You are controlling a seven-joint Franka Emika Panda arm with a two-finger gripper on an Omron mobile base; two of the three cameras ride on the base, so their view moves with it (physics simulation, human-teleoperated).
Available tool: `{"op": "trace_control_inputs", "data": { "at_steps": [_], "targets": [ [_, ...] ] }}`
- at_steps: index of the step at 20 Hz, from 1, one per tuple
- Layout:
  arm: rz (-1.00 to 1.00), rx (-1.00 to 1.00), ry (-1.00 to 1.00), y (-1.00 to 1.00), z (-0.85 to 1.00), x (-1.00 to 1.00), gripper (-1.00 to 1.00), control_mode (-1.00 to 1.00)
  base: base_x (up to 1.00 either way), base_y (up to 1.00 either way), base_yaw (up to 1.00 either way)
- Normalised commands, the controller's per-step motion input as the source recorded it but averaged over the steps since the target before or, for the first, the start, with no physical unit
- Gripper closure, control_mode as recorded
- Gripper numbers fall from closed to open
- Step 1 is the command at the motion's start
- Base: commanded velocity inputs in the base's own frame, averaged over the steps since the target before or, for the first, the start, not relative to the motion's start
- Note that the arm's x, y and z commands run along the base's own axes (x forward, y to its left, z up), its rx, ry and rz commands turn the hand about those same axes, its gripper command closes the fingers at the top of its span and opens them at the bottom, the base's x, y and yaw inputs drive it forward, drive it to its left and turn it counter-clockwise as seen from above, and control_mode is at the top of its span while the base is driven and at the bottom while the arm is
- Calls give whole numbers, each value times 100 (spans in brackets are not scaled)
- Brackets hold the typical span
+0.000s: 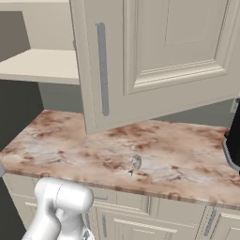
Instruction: Retrieve the bowl from the cabinet, then place the raw meat into the bowl to avoid contamination.
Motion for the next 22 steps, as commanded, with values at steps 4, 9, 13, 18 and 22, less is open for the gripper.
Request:
{"op": "trace_control_inputs", "data": {
  "at_steps": [4,9,13,18,22],
  "targets": [
    [-3,-19,-1,89,-13,34,-100,-100,0,0,0],
    [-13,-10,-8,58,13,48,-100,-100,0,0,0],
    [-22,-10,-12,31,19,51,-100,-100,0,0,0],
    [-26,-11,-8,5,5,45,-100,-100,0,0,0],
    [-28,-9,-7,-8,0,37,-100,-100,0,0,0]
  ]
}}
